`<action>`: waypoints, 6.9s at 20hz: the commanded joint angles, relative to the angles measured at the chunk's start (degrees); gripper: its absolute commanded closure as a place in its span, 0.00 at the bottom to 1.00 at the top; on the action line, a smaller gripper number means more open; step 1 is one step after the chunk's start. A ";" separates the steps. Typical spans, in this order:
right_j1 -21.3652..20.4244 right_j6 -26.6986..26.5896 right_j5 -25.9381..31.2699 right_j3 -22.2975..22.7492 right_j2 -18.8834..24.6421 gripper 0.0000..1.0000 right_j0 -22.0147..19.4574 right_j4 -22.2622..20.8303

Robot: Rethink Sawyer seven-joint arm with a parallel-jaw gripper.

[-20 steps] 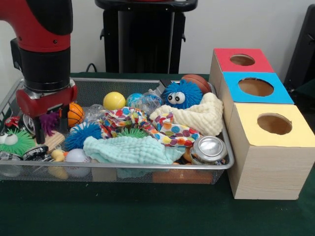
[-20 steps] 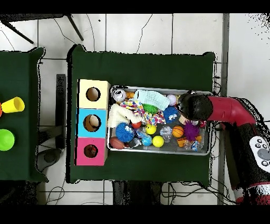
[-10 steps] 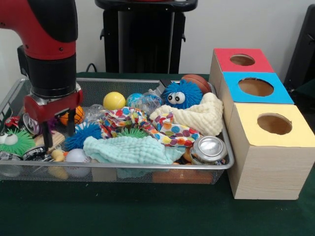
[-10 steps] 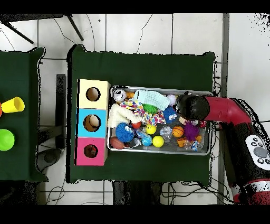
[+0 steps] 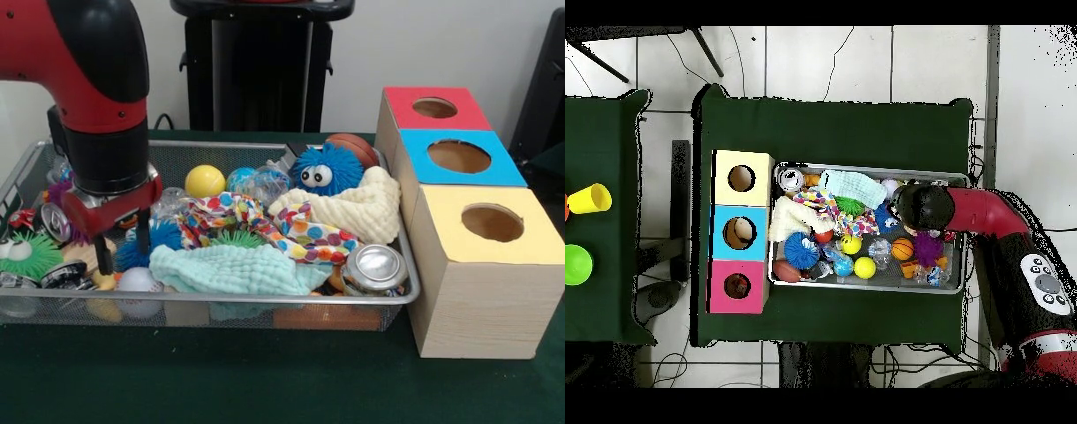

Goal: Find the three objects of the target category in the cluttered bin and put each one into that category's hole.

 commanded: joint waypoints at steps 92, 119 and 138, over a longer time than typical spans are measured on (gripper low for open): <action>-16.10 13.77 13.33 10.40 -4.72 1.00 10.01 21.28; -20.91 19.71 1.53 28.01 -8.83 1.00 21.68 36.03; -26.91 23.94 2.43 34.60 -10.56 1.00 29.62 44.41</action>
